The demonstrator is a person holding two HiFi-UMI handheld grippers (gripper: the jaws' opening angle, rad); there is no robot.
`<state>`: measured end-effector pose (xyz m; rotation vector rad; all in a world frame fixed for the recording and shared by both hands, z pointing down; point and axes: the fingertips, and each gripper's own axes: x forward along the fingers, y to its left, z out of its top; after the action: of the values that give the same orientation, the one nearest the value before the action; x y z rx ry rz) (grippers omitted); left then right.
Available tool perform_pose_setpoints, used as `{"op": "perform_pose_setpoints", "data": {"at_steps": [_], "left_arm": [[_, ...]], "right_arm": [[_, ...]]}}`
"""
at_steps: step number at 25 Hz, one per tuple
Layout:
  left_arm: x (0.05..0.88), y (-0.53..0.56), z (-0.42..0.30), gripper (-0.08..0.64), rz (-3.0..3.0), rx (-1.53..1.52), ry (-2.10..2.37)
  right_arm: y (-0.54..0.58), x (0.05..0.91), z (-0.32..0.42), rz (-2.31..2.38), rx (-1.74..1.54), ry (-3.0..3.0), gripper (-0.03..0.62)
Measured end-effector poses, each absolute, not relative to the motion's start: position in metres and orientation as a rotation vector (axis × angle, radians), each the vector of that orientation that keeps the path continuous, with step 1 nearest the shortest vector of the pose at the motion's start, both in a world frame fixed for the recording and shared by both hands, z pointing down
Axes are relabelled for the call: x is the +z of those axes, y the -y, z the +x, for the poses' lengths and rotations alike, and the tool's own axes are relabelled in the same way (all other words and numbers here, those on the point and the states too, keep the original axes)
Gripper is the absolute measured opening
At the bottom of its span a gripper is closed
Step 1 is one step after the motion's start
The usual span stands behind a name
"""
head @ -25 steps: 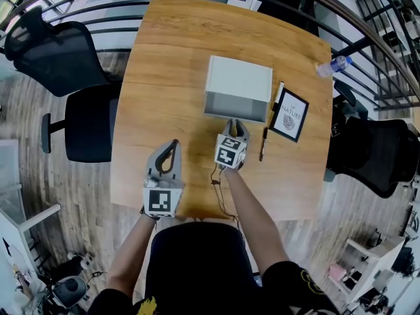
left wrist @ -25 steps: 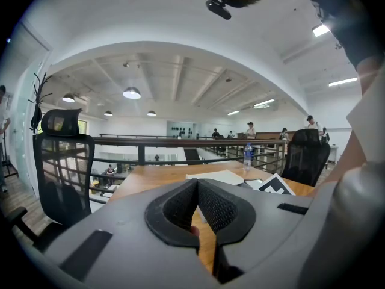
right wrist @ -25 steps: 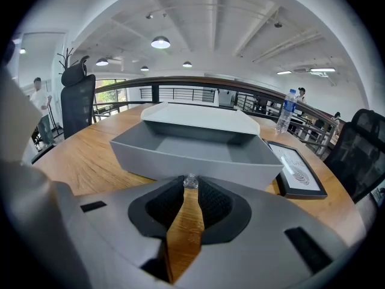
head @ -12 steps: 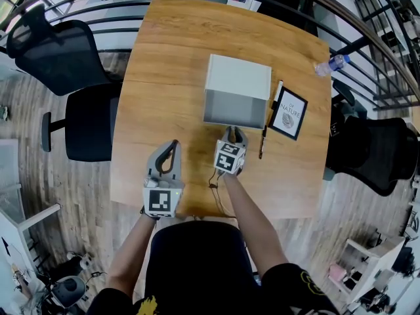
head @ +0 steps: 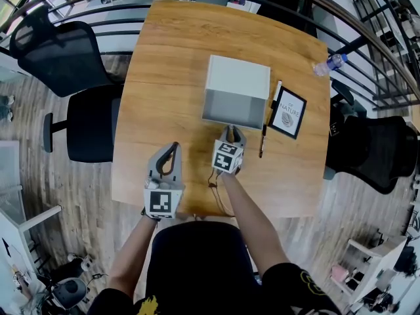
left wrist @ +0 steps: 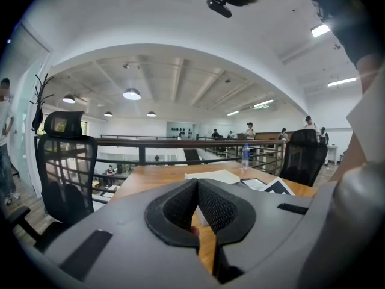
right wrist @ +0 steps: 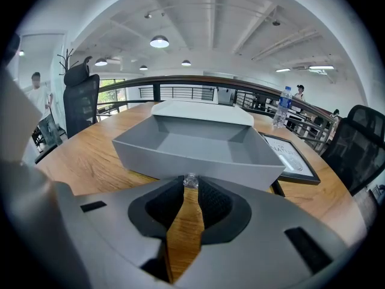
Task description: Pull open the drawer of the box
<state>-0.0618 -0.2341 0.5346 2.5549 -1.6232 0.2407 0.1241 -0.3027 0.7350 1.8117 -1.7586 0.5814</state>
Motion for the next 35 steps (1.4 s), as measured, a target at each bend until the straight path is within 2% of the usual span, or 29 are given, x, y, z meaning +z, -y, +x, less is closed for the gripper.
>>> {"op": "perform_pose_setpoints", "data": {"at_steps": [8, 11, 14, 17, 23, 28, 35], "left_arm": [[0.541, 0.232, -0.067, 0.009, 2.575, 0.293, 1.604], [0.538, 0.232, -0.066, 0.009, 2.586, 0.294, 1.599], [0.529, 0.231, -0.066, 0.009, 2.588, 0.265, 1.608], [0.521, 0.23, -0.068, 0.009, 2.613, 0.276, 1.599], [0.475, 0.23, -0.072, 0.01, 2.659, 0.166, 1.614], [0.432, 0.226, -0.079, 0.01, 2.702, 0.148, 1.626], [0.402, 0.23, -0.076, 0.009, 2.764, 0.109, 1.629]], "right_arm": [[0.307, 0.74, 0.126, 1.792, 0.575, 1.743, 0.075], [0.307, 0.737, 0.126, 1.788, 0.572, 1.764, 0.12], [0.305, 0.715, 0.126, 1.808, 0.554, 1.804, 0.123], [0.296, 0.671, 0.128, 1.862, 0.478, 1.892, 0.107], [0.26, 0.537, 0.141, 1.969, 0.206, 2.098, 0.0], [0.221, 0.447, 0.156, 2.059, 0.093, 2.177, -0.005], [0.195, 0.394, 0.17, 2.144, -0.024, 2.184, -0.005]]}}
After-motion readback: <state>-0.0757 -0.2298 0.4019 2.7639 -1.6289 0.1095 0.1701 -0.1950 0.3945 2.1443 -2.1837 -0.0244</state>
